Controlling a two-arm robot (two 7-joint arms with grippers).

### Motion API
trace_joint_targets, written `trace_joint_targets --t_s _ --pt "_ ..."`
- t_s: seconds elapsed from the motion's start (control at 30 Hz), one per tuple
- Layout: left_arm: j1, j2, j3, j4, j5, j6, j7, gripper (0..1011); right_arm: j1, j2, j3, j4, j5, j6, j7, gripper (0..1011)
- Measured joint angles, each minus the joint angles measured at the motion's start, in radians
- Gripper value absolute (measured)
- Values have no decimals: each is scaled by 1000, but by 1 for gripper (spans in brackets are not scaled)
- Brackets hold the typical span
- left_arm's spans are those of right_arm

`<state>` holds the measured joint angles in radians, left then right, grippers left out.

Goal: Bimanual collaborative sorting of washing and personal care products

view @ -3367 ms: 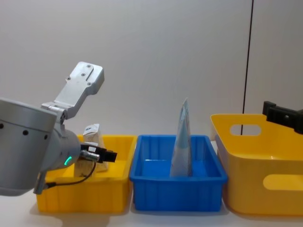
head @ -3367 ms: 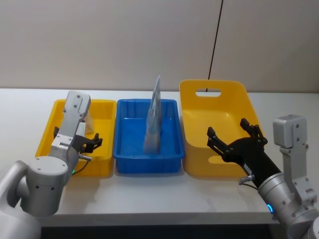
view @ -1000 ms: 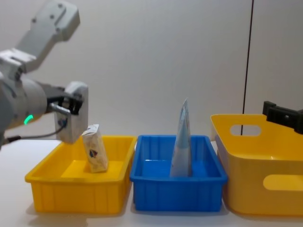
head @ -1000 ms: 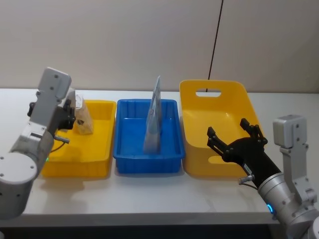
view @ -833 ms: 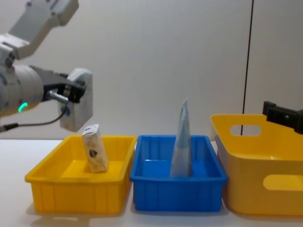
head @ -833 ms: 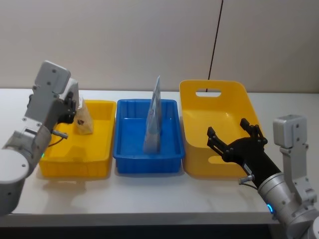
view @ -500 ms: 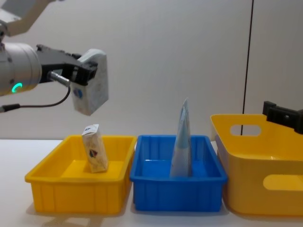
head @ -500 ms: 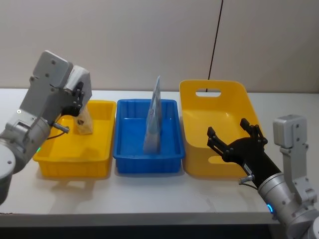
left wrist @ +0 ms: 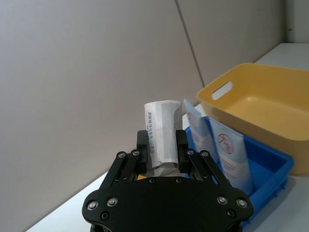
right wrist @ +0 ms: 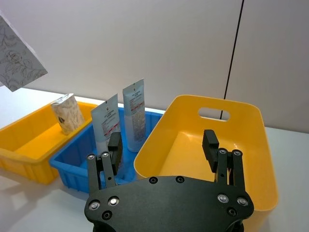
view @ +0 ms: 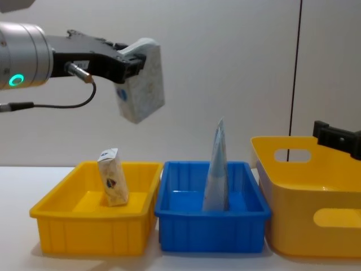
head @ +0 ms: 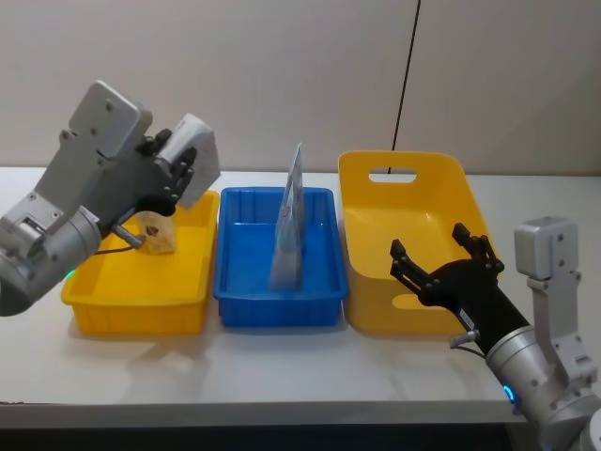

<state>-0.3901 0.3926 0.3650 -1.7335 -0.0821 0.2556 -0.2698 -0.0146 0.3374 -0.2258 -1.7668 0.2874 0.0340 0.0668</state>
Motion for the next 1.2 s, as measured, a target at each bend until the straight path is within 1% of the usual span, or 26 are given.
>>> trace_joint_targets --t_s 0.1,0.17,0.2,0.3,0.5,0.53,0.73,0.83,0.93,1.03,1.13,1.2 --pt "-5 9 3 -3 -11 -11 -30 313 0 0 0 0 0 0 0 1002" --pt "-13 20 8 -6 -25 -25 -66 313 0 0 0 0 0 0 0 1002" --pt "-13 20 8 -6 -25 -25 -66 313 0 0 0 0 0 0 0 1002" --pt "-23 35 15 -8 -45 -46 -118 313 0 0 0 0 0 0 0 1002" --pt "-38 55 27 -8 -73 -76 -186 313 0 0 0 0 0 0 0 1002" --pt "-42 60 31 -8 -82 -85 -208 313 0 0 0 0 0 0 0 1002" --pt "-59 82 46 -8 -108 -117 -278 313 0 0 0 0 0 0 0 1002" --pt "-70 97 57 -5 -125 -140 -327 313 0 0 0 0 0 0 0 1002" --pt "-78 107 65 -3 -136 -156 -360 313 0 0 0 0 0 0 0 1002" --pt "-90 122 78 2 -154 -182 -413 313 0 0 0 0 0 0 0 1002" --pt "-97 132 87 6 -163 -198 -444 313 0 0 0 0 0 0 0 1002" --pt "-105 141 96 10 -173 -216 -478 313 0 0 0 0 0 0 0 1002"
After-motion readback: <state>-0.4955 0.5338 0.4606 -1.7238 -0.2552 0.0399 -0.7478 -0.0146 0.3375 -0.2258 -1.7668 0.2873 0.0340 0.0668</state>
